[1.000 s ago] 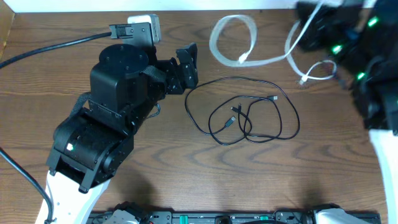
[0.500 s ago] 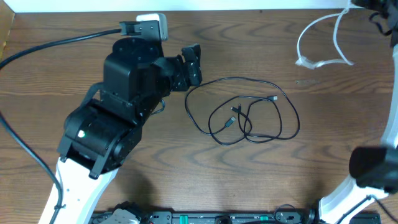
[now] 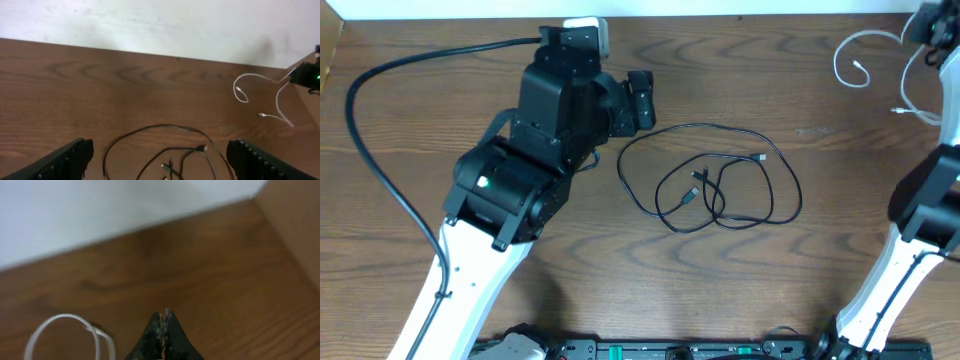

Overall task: Untangle cables
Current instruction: 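Carry the white cable with the right gripper to the top-right corner, then open the right gripper, dropping the white cable at top right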

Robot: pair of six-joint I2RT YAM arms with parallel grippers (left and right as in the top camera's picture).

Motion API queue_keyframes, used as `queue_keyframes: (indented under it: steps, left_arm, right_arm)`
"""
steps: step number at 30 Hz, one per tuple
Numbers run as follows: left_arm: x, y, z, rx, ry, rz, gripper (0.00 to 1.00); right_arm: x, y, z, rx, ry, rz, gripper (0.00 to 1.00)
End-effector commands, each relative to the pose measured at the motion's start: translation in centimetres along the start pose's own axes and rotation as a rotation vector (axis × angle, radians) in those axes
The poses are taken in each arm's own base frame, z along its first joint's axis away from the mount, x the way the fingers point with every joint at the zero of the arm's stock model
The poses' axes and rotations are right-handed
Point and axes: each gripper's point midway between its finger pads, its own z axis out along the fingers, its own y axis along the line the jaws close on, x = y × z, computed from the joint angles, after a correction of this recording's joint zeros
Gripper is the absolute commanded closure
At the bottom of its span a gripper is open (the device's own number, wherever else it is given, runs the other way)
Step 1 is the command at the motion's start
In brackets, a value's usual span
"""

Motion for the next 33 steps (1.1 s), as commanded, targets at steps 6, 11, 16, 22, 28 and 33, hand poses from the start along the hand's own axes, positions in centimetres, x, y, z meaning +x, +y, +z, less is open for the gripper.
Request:
queue_keyframes:
  steps: [6, 11, 16, 22, 28, 33]
  left_arm:
    - [0.4, 0.1, 1.4, -0.012, 0.026, 0.010, 0.10]
    - [0.7, 0.2, 2.0, -0.020, 0.042, 0.012, 0.10]
    - [0.8, 0.2, 2.3, -0.023, 0.048, 0.013, 0.10]
    - [0.8, 0.2, 2.3, -0.022, 0.048, 0.013, 0.10]
    - [1.0, -0.1, 2.3, -0.006, 0.056, 0.013, 0.10]
    - [1.0, 0.0, 2.4, -0.007, 0.058, 0.013, 0.10]
  right_arm:
    - [6.5, -4.1, 3.7, 0.057, 0.193, -0.015, 0.99]
    - [8.5, -2.4, 2.3, -0.096, 0.296, 0.004, 0.82]
    - [11.7, -0.5, -0.1, -0.232, 0.461, 0.052, 0.23]
    - [14.3, 0.2, -2.4, -0.277, 0.605, 0.073, 0.09]
    - [11.2, 3.5, -6.2, -0.516, 0.563, 0.074, 0.05]
    - [9.5, 5.6, -8.6, -0.634, 0.531, 0.049, 0.07]
